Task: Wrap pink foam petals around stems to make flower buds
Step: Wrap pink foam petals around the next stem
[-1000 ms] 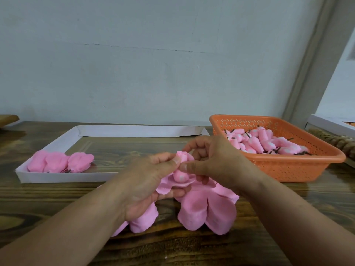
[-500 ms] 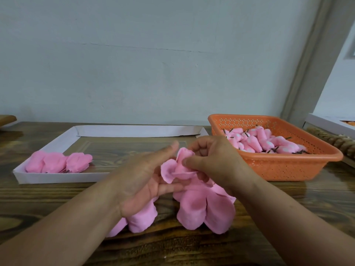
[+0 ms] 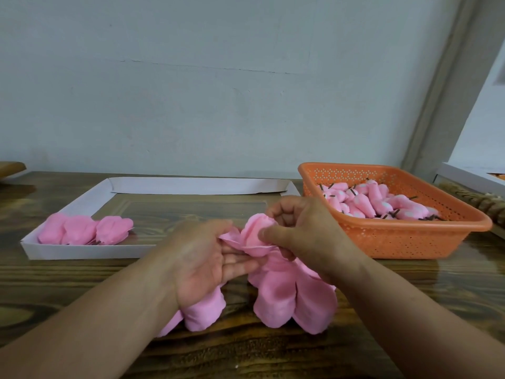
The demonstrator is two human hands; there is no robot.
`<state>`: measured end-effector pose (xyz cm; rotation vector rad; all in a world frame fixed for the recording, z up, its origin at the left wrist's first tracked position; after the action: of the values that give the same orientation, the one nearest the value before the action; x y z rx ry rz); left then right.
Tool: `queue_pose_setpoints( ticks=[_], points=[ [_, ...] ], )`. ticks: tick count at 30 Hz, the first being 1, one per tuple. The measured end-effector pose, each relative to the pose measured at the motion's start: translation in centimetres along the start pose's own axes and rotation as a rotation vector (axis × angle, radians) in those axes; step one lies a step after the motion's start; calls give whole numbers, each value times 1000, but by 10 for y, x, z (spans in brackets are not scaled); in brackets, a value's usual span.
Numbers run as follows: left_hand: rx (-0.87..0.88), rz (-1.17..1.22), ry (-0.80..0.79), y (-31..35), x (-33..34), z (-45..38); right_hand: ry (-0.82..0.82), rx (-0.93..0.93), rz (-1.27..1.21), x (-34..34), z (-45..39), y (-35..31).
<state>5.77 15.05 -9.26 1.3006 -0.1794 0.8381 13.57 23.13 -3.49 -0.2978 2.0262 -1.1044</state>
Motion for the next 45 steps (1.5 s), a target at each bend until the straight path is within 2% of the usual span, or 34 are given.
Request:
queue_pose_setpoints(
  ticks=[7,12,16,19,25,31,37,39,42,45],
  points=[
    [107,-175,-32,3,3,0,-65,-82,121,7,4,-14],
    [132,-274,-41,5,7,4,-35,-107,140,6,7,-20],
    [178,-344,-58,8,11,7,76,-127,205,1,9,-24],
    [203,-305,-77,9,15,7,137,-92,249,-3,7,-20],
    [240,-146,10,10,11,7,267,-4,172,-20,4,-8],
    [243,-184,133,15,-2,8,111,-140,266,-6,8,-27],
    [260,-249,181,19,-5,10,90,-312,462,-3,15,-48],
    [274,-280,203,21,-7,11,102,-319,476,-4,16,-50],
    [258,-268,236,24,-13,9,176,-242,361,-18,12,-44],
    [209,-229,187,20,-10,8,108,-260,346,-12,13,-46]
  ],
)
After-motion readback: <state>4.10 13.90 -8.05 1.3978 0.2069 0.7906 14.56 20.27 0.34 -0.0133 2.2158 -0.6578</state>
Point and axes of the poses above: each hand's wrist, its own z-axis away from the middle knuckle, its own x-axis out of the palm, y = z × x, the point moved 10 cm from there along -z, towards the middle knuckle, and after that the axes turned 11 degrees about z, right-handed, at the moved point
